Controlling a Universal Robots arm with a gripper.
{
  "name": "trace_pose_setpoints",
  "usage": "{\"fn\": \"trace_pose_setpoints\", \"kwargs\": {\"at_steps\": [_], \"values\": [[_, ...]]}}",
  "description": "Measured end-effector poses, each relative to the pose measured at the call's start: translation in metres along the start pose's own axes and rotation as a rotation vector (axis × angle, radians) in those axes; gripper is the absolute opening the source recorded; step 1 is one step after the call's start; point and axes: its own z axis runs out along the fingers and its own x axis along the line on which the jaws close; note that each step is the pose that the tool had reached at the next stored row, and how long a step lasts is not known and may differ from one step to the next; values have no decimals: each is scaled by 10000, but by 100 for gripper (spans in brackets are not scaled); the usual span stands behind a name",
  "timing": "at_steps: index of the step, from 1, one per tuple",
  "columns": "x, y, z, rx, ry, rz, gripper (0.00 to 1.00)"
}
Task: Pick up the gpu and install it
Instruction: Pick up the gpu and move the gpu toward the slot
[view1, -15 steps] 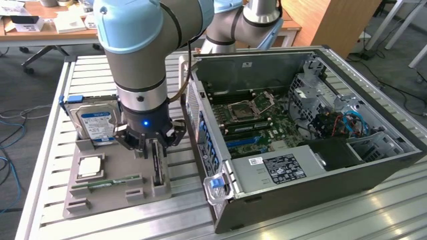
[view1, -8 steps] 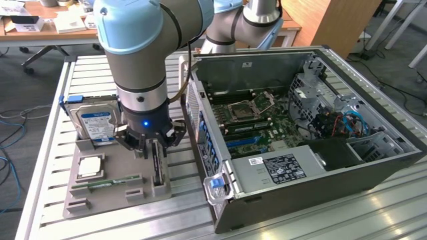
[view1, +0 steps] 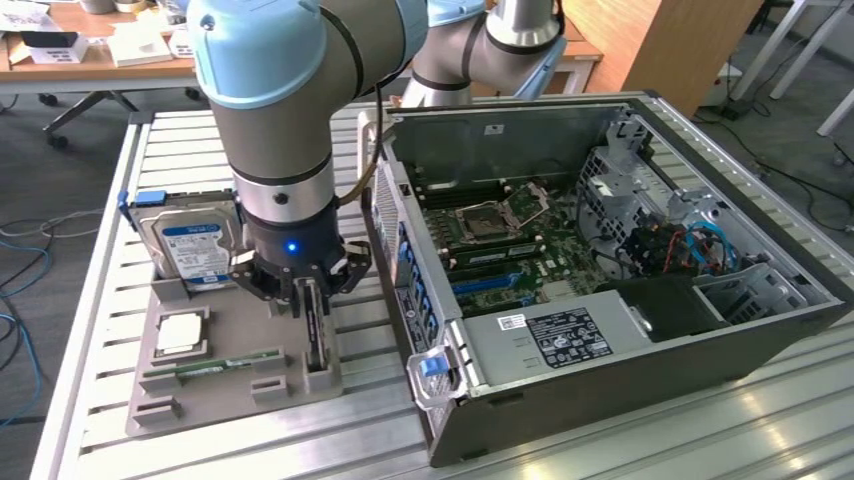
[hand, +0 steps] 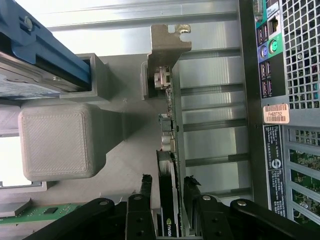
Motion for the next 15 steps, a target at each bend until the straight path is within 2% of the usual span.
{"fn": "trace_pose_setpoints", "kwargs": {"at_steps": [1,2,15], "values": [[0,0,0,0,0,0,46],[0,0,0,0,0,0,39],[-4,-1,19,-1,0,-1,39]]}}
